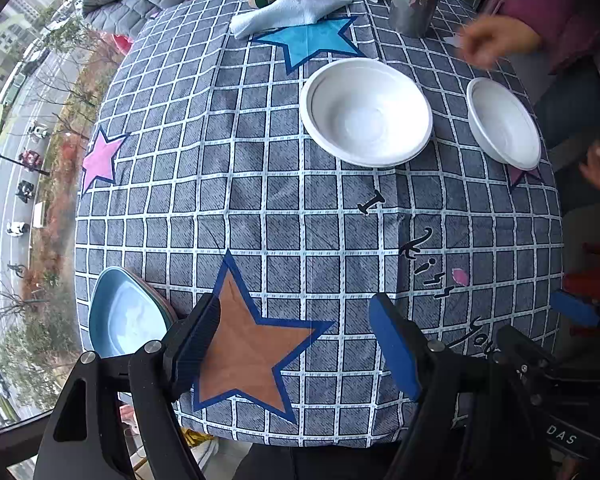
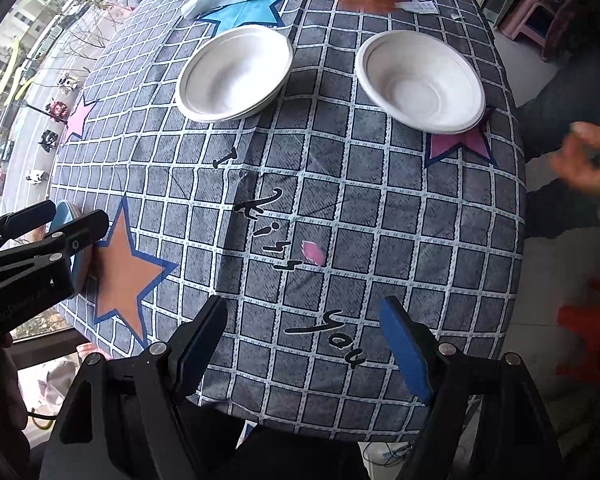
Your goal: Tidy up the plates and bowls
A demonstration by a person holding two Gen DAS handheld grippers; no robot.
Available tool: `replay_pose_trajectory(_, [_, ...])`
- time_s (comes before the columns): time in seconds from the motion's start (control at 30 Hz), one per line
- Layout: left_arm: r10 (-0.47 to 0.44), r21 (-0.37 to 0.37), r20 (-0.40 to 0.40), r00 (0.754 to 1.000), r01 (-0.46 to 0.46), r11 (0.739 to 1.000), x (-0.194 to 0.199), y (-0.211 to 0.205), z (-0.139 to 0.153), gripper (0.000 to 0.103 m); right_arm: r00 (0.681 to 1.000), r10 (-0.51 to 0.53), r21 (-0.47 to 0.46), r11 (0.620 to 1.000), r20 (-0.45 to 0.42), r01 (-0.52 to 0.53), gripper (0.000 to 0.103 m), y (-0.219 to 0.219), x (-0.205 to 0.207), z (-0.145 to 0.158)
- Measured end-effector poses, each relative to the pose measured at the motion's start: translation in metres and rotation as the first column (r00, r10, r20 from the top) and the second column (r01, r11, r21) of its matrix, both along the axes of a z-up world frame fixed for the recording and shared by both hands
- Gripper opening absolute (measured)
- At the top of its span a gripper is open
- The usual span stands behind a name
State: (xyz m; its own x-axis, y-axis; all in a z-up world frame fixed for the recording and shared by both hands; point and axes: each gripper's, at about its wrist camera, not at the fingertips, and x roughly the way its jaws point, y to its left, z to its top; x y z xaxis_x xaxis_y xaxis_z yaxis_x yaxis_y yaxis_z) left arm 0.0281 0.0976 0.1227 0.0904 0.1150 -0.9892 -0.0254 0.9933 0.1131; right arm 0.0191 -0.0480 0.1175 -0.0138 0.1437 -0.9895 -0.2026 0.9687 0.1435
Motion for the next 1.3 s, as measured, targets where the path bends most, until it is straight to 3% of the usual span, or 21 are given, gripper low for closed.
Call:
replay_pose_trajectory(0.37, [0.037, -0.034, -0.024, 0.999, -0.038, 0.999, -0.003, 0.013, -0.007, 0.080, 1.000, -0.007, -0.018, 1.000, 0.000, 0.007, 0.079, 0.006, -0.001, -0.002])
replay_pose_trajectory(0.7, [0.028, -0.062, -0.057, 0.998, -0.032, 0.998, -0.002, 0.014, -0.018, 0.080, 0.989, -0.151, -0.032, 0.988, 0.002, 0.151, 0.079, -0.029, 0.009, -0.003])
replay_pose_trajectory(1.3, [0.046, -0.063, -0.063, 0.997, -0.050, 0.997, 0.006, 0.020, -0.020, 0.080, 0.991, -0.130, -0.024, 0.991, -0.022, 0.129, 0.079, -0.018, 0.009, -0.008])
